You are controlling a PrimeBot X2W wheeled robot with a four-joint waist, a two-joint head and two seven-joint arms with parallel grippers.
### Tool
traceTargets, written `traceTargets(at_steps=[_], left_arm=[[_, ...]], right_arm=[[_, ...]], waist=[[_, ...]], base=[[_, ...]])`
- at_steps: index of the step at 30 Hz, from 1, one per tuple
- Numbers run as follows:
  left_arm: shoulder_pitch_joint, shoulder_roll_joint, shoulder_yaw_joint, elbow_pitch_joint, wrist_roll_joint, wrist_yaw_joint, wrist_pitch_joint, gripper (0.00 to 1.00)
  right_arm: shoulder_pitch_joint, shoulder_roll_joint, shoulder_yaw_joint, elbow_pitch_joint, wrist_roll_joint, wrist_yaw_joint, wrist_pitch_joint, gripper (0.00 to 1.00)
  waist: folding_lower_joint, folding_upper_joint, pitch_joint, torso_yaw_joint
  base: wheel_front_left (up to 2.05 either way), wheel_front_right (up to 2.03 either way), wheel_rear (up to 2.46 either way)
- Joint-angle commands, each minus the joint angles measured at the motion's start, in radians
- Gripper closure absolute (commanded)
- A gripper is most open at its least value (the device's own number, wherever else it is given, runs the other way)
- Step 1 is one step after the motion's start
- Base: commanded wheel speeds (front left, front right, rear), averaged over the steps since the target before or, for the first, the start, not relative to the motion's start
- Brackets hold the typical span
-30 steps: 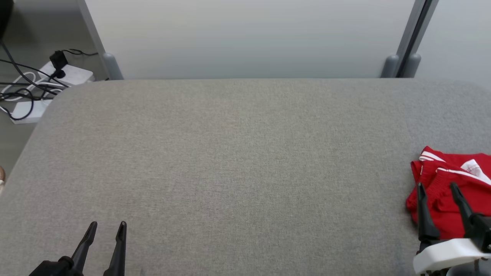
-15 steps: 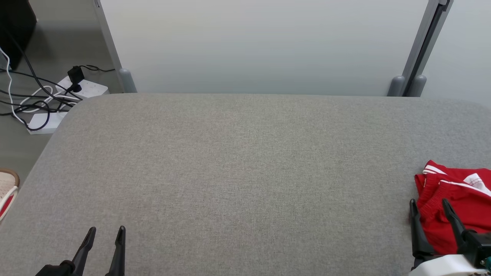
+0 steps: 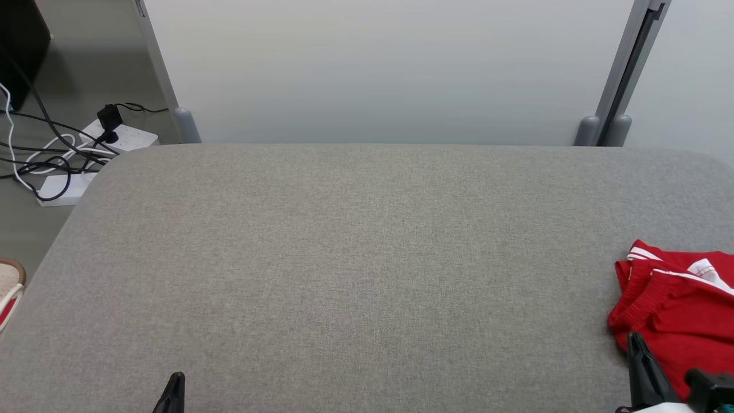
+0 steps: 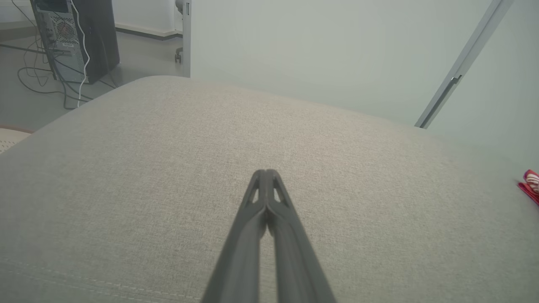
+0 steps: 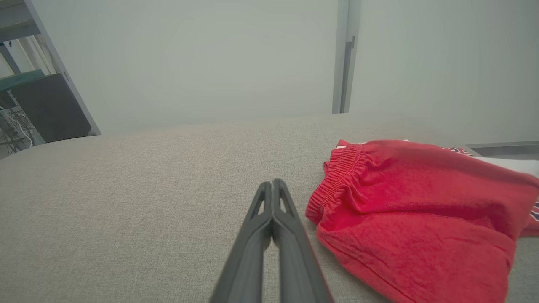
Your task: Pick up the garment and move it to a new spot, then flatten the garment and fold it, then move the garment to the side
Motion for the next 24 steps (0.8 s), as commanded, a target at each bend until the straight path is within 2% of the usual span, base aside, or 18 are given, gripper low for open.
traceTargets(at_steps=[1,5,24], left_arm=[[-0.032,0.015,0.010,-0.026,-0.026,-0.001,0.005,1.00],[-0.040,0.012,0.013,-0.027,-0.068,-0.001,0.016,1.00],[-0.082,-0.001,0.027,-0.026,-0.266,-0.002,0.070,1.00]], right_arm=[[-0.032,-0.015,-0.005,-0.022,0.033,0.000,0.005,1.00],[-0.036,-0.016,-0.001,-0.024,0.083,0.000,0.013,1.00],[-0.058,-0.019,0.003,-0.029,0.319,0.000,0.062,1.00]], waist=[[0.0015,0.0000,0.000,-0.001],[-0.0004,0.0000,0.005,-0.003],[-0.0005,0.0000,0.017,-0.011]], base=[[0.00,0.00,0.00],[0.00,0.00,0.00],[0.00,0.00,0.00]])
